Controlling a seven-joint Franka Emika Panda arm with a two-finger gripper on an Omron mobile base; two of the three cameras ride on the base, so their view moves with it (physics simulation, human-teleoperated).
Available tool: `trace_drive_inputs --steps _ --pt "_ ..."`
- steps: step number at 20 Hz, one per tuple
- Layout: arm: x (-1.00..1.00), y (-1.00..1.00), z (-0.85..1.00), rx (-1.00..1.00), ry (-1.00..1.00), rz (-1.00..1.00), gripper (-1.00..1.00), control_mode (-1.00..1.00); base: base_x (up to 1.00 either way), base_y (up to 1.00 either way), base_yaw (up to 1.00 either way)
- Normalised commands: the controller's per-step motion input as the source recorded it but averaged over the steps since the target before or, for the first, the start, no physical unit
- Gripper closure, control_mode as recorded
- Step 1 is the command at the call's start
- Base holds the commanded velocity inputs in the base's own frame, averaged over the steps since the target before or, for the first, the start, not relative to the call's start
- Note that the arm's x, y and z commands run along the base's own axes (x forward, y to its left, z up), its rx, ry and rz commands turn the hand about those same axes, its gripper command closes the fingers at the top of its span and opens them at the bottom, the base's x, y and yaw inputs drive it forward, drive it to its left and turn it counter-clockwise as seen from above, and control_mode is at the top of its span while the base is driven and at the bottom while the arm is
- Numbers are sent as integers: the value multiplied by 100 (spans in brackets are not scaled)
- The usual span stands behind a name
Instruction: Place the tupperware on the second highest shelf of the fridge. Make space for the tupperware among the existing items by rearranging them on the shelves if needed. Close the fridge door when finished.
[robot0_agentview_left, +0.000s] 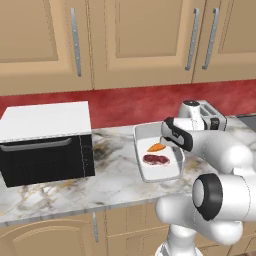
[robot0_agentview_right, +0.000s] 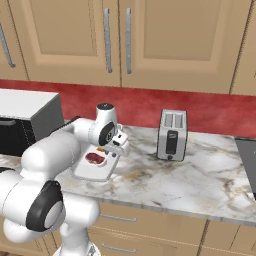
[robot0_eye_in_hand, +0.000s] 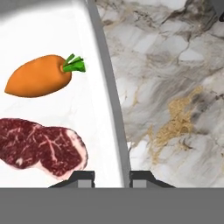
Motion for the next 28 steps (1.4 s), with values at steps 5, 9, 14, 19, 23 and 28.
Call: trace_drive_inputs --steps 5,9,14,19,23,28 --pt "-6 0 0 0 -1 0 100 -100 0 0 0" --pt "-13 0 42 7 0 0 100 -100 0 0 0" --pt "-17 0 65 6 0 0 100 -100 0 0 0" --pt "-30 0 75 3 0 0 100 -100 0 0 0" --pt "-61 7 57 1 1 0 100 -100 0 0 0" --pt "-81 20 40 0 0 0 100 -100 0 0 0"
